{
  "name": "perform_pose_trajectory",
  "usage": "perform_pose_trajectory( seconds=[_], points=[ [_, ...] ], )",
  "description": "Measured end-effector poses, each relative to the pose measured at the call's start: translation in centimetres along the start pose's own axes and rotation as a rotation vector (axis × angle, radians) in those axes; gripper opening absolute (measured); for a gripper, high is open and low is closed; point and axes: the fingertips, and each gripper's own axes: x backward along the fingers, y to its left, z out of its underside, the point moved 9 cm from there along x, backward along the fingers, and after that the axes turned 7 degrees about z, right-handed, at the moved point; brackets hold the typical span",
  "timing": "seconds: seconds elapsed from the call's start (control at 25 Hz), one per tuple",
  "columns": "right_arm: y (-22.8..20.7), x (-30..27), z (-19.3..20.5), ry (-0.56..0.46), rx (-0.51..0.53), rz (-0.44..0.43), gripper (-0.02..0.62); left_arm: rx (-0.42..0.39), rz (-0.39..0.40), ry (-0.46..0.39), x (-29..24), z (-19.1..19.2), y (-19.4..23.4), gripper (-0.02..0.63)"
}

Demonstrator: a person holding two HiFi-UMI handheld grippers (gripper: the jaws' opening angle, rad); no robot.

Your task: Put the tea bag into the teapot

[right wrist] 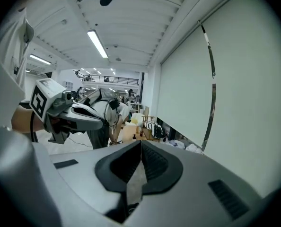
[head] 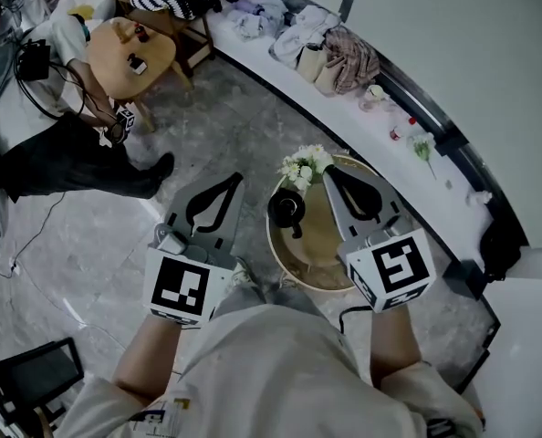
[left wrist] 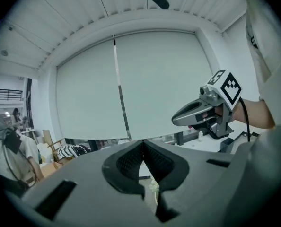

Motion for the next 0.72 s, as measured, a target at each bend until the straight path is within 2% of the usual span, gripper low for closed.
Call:
perform_pose_trajectory(
  seconds=[0.12,0.28,0.44,0.52,0.72],
  points=[
    [0.6,1.8,-1.8,-0.062,-0.012,-0.015,0.009,0.013,-0.031,-0.045,1.2,-0.6,-0.1,0.008],
    [1.2,3.6,-4.0,-0.136,0.023,0.004,0.009,0.028,-0.032,-0.07,2.4,-1.6,-0.7,0.008],
    [1.3,4.7,-4.6,-0.227,0.015,0.039,0.009,-0.041,-0.034,-0.06,3.3,-2.2,-1.0,0.008],
    [1.2,5.0,-4.5,-0.238,0.0,0.05,0.009,-0.062,-0.042,-0.051,3.7,-2.4,-1.0,0.008],
    [1.1,5.4,-3.6,-0.223,-0.025,0.037,0.009,-0.038,-0.059,-0.076,3.9,-2.3,-1.0,0.008]
  ],
)
